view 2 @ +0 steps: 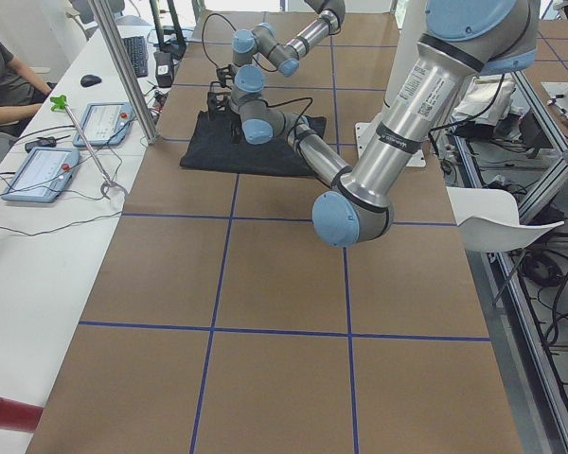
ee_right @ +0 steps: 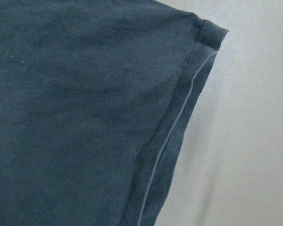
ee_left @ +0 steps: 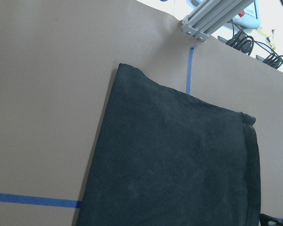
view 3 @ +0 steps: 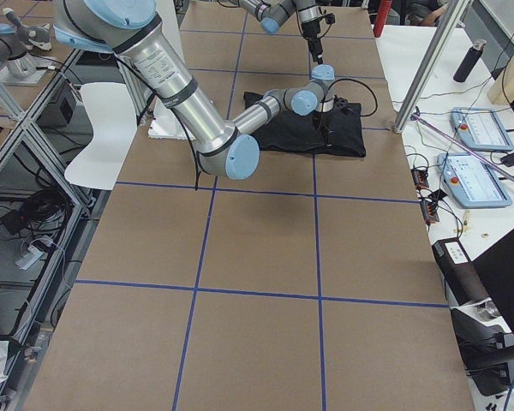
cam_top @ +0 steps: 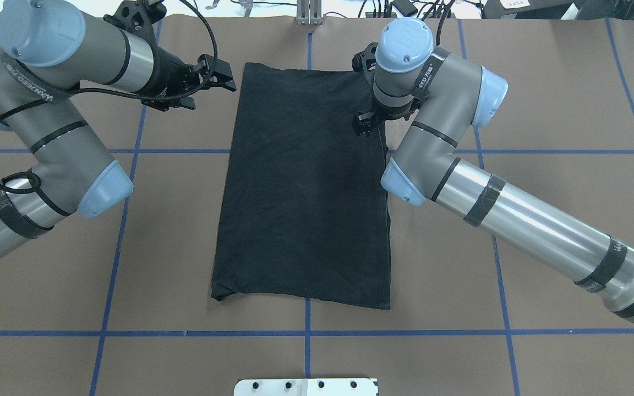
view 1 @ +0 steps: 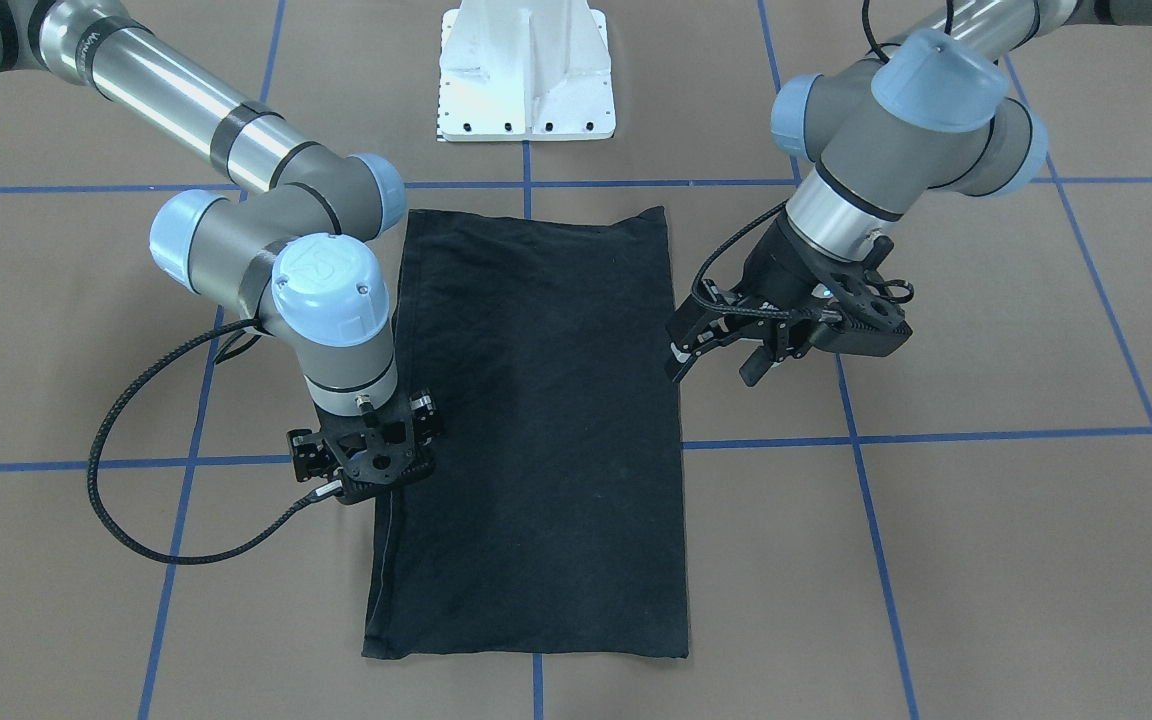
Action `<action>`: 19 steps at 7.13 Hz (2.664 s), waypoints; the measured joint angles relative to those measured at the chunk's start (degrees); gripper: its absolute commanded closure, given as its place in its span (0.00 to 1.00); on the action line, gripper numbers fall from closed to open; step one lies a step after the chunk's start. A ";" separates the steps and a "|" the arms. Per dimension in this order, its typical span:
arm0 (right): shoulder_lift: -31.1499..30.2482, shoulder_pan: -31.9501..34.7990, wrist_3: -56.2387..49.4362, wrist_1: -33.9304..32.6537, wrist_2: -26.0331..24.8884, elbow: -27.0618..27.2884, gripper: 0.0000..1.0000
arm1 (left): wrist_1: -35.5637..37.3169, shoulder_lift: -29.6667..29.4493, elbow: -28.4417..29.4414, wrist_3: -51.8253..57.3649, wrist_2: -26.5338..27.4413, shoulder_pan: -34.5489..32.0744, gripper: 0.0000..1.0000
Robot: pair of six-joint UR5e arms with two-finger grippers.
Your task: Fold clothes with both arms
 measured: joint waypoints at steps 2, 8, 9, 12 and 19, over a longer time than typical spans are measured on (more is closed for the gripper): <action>0.75 1.01 -0.13 3.63 -0.37 -3.92 0.00 | 0.00 -0.14 -0.05 -0.01 0.06 -0.02 0.00; 2.31 1.52 -0.49 6.54 -0.85 -9.58 0.00 | 0.09 -0.38 -0.29 -0.06 0.08 -0.12 0.00; 2.33 1.97 -1.32 6.52 -0.79 -10.00 0.00 | 0.09 -0.38 -0.39 -0.06 0.08 -0.12 0.00; 2.36 3.12 -2.94 6.51 -0.43 -10.97 0.00 | 1.04 -0.38 -1.31 -0.06 0.08 -0.12 0.00; 5.23 3.28 -2.82 9.79 -1.51 -14.56 0.00 | 1.32 -0.37 -1.51 0.03 0.08 -0.12 0.00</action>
